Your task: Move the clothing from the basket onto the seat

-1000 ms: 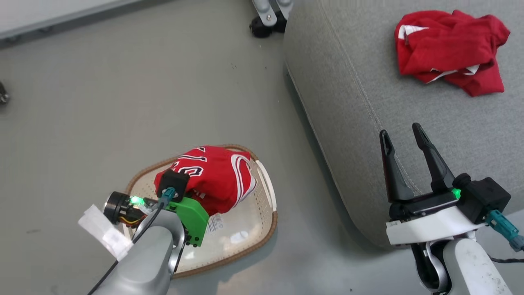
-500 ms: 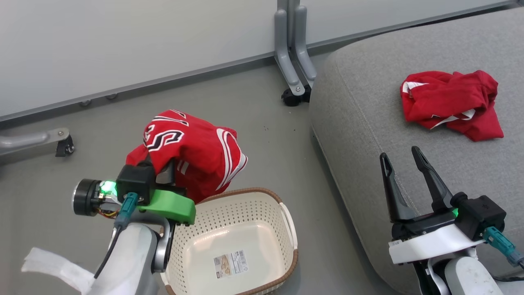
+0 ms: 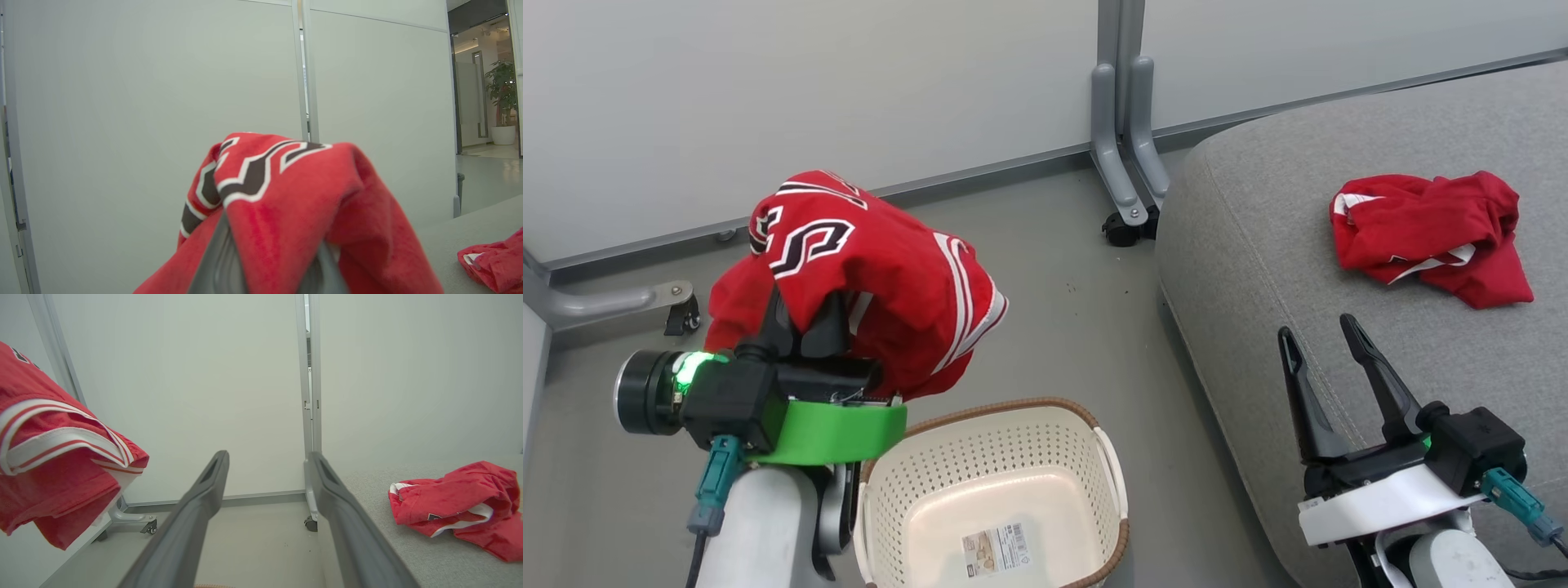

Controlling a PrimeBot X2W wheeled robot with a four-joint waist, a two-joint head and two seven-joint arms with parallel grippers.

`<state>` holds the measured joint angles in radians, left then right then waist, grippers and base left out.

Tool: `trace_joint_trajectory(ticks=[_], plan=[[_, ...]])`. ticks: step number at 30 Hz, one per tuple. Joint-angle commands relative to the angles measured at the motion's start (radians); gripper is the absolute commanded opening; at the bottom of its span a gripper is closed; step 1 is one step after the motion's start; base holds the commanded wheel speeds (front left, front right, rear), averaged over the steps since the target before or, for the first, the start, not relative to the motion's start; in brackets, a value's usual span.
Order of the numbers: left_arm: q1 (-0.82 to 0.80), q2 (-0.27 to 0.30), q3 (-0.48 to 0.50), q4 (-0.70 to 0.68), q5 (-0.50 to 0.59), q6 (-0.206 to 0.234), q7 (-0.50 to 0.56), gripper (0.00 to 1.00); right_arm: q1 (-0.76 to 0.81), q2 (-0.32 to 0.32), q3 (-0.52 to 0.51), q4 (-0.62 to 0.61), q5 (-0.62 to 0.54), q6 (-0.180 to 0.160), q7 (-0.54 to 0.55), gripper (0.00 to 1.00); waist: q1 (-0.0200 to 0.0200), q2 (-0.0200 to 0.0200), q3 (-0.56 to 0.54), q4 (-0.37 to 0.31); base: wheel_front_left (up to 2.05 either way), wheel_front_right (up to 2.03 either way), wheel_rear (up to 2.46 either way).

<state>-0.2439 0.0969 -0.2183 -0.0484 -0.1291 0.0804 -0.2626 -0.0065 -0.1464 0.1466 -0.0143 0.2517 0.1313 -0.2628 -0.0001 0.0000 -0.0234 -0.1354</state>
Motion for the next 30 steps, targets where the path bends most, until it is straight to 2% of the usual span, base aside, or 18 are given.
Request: trace_joint_trajectory(ticks=[1,8,11,14,19,30], plan=[[0.019,-0.008,0.001,-0.016,0.012,-0.014,-0.003,0.00,0.011,-0.005,-0.002,0.002,0.002,-0.001,-0.003,1.00,0.0001,0.0000,-0.001,0.001,0.00,0.00,0.00],[0.033,-0.034,-0.048,-0.034,0.030,-0.068,-0.002,0.00,0.019,-0.010,0.002,0.007,-0.002,-0.001,-0.003,1.00,0.0001,0.0000,-0.006,0.000,0.00,0.00,0.00],[0.026,-0.038,-0.100,-0.022,0.052,-0.105,-0.002,0.00,0.019,-0.009,-0.002,0.009,-0.001,-0.001,-0.003,1.00,0.0001,0.0000,-0.007,-0.002,0.00,0.00,0.00],[0.018,-0.040,-0.139,-0.007,0.061,-0.120,-0.002,0.00,0.018,-0.005,0.003,0.014,-0.004,-0.001,-0.003,1.00,0.0001,0.0000,-0.007,-0.005,0.00,0.00,0.00],[0.002,-0.044,-0.164,0.000,0.049,-0.105,-0.002,0.00,0.009,-0.006,0.012,0.018,-0.003,-0.001,-0.003,1.00,0.0001,0.0000,-0.004,-0.017,0.00,0.00,0.00],[-0.006,-0.046,-0.135,0.001,0.036,-0.093,-0.002,0.00,0.016,-0.001,0.001,0.019,-0.001,-0.001,-0.003,1.00,0.0001,0.0000,0.004,-0.022,0.00,0.00,0.00]])
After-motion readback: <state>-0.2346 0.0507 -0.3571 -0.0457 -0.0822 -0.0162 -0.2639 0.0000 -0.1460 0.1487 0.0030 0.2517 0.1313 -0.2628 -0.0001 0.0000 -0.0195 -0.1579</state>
